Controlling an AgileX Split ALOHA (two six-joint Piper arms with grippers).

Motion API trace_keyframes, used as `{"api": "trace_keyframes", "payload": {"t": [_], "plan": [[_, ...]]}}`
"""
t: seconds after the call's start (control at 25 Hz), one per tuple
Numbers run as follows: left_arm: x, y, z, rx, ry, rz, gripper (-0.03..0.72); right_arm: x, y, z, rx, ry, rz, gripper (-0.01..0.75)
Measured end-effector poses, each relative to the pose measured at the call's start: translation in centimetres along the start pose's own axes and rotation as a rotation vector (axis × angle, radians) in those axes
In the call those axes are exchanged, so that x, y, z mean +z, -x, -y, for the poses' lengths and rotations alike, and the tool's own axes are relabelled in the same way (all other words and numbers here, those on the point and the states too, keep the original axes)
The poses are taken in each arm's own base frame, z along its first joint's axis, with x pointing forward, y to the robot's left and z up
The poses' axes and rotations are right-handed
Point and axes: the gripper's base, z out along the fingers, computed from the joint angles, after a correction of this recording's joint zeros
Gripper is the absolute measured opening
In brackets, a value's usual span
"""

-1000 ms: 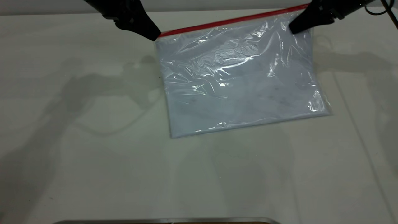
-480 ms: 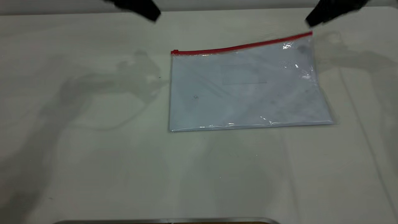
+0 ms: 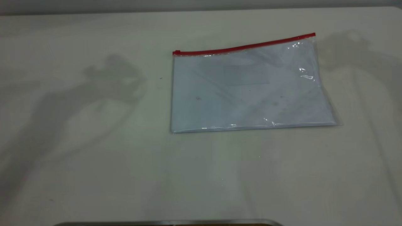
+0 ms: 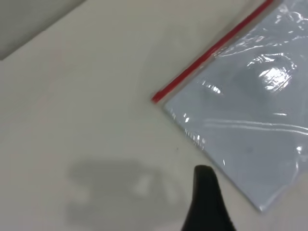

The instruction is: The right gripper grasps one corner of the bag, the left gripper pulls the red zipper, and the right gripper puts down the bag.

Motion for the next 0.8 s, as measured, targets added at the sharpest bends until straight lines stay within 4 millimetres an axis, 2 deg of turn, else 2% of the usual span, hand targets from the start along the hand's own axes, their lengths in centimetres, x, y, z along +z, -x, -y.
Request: {"api": "trace_keyframes", "payload": {"t": [0.12, 0.24, 0.44, 0.56, 0.8], "plan": [[-4.7, -0.2, 1.2, -0.060, 0.064, -0.028, 0.582, -5.4, 1.6, -2.3, 0.011, -0.006, 0.015, 0.597], [-8.6, -1.1, 2.3, -0.073, 0.125, -0.088, 0.582, -10.1, 2.2, -4.8, 0.006, 0.007, 0.010, 0.596], [-13.4, -2.9, 3.9, -0.051, 0.182, -0.172, 0.582, -16.4, 3.0, -8.1, 0.030, -0.024, 0.089, 0.592], [-15.3, -3.3, 4.7, -0.043, 0.195, -0.150, 0.582, -18.5, 2.6, -9.6, 0.096, -0.033, 0.116, 0.592], [-17.4, -5.3, 6.1, -0.159, 0.225, -0.111, 0.583, -19.3, -0.7, -11.8, 0.194, -0.010, 0.064, 0.592]]}}
